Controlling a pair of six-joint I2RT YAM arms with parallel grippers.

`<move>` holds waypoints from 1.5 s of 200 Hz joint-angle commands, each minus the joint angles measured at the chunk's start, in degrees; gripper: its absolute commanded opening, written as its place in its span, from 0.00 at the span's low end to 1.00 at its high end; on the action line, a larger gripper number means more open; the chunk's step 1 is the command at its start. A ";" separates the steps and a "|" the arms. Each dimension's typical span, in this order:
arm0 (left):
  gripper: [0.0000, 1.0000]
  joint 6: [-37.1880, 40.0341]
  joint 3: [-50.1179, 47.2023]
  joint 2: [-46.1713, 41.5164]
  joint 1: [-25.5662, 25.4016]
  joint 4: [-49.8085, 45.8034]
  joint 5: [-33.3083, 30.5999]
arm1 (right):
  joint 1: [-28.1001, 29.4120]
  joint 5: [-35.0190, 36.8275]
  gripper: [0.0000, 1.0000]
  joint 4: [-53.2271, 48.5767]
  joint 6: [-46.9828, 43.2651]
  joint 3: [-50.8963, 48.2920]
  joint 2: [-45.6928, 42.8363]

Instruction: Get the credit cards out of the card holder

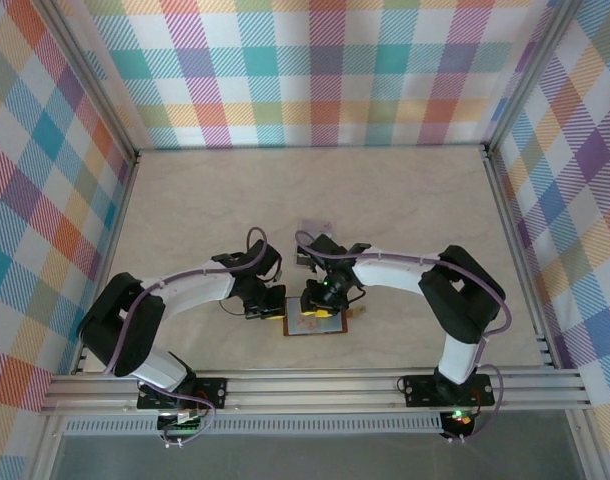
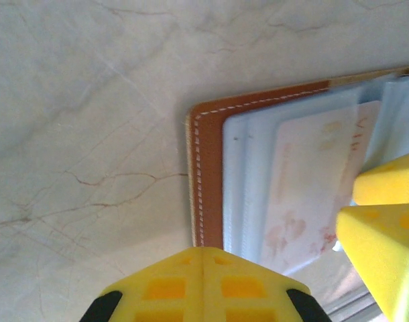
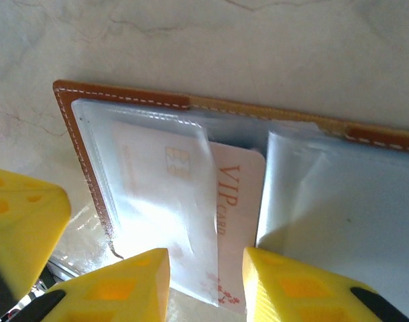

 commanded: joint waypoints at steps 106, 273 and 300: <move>0.01 -3.28 -2.07 3.58 -4.17 6.61 4.13 | -0.28 0.38 0.31 -2.46 1.16 -0.57 -1.57; 0.01 -0.70 -3.61 7.72 -4.79 2.33 -2.16 | -0.27 -1.92 0.28 6.30 -0.81 -5.81 -0.55; 0.01 -1.31 -3.70 7.58 -4.85 2.65 -1.72 | -0.26 -4.46 0.28 12.35 0.02 -8.70 -2.23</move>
